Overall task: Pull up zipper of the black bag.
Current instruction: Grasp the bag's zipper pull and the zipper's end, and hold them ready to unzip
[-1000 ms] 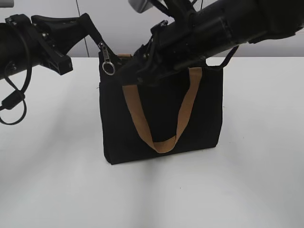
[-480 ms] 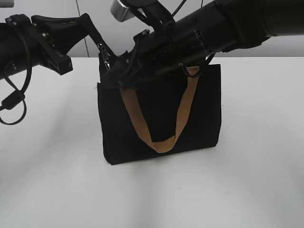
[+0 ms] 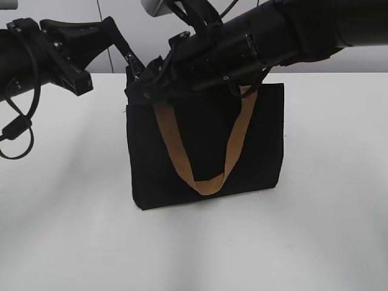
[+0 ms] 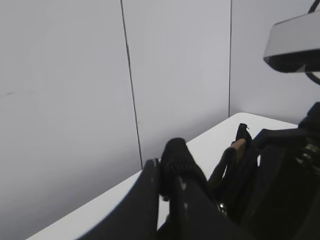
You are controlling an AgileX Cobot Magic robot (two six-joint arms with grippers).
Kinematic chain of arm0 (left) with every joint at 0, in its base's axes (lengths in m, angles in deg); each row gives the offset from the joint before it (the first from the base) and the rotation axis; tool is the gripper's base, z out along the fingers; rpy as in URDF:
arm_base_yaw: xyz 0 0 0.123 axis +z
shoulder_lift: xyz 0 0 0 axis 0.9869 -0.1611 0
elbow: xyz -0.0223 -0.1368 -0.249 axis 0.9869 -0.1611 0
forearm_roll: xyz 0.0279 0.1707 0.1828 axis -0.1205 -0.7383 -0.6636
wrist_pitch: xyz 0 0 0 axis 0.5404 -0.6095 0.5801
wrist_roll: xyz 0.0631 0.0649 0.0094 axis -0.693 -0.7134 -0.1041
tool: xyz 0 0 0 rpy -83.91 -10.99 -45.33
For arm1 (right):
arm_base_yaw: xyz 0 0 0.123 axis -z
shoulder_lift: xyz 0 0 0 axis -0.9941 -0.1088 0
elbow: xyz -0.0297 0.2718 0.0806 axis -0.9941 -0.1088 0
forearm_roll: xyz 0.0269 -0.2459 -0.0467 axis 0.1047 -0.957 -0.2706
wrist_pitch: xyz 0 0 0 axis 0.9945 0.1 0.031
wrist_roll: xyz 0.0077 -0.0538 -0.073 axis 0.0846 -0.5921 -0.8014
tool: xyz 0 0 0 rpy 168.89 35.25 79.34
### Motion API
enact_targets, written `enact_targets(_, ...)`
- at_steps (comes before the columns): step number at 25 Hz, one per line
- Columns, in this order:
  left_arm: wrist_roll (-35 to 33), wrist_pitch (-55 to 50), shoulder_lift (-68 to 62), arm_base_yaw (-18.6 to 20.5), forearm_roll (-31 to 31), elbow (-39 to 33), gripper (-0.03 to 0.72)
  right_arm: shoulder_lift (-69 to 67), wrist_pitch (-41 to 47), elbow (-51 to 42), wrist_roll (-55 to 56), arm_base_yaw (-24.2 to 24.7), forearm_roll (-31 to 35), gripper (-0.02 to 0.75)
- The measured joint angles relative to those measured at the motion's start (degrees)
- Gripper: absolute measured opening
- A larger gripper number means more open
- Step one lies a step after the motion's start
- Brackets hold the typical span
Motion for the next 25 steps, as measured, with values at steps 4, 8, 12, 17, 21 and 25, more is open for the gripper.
enact_targets(4,0.0,0.0,0.0,0.0,0.0,0.0,0.015,0.0,-0.4,0.0,0.0,0.0,0.06,0.227)
enact_targets(8,0.0,0.0,0.0,0.0,0.0,0.0,0.015,0.0,-0.24,0.0,0.0,-0.06,0.06,0.073)
enact_targets(12,0.0,-0.92,0.0,0.0,0.0,0.0,0.015,0.0,-0.47,0.0,0.0,-0.06,0.06,-0.001)
enact_targets(17,0.0,-11.44,0.0,0.0,0.07,0.0,0.015,0.95,-0.22,0.0,0.26,-0.06,-0.22,-0.001)
enact_targets(21,0.0,-22.15,0.0,0.0,0.44,0.0,0.015,3.3,-0.22,0.0,1.69,0.77,-0.4,-0.001)
enact_targets(25,0.0,-27.89,0.0,0.0,0.89,0.0,0.015,3.59,-0.22,0.0,6.12,2.46,-3.74,-0.001)
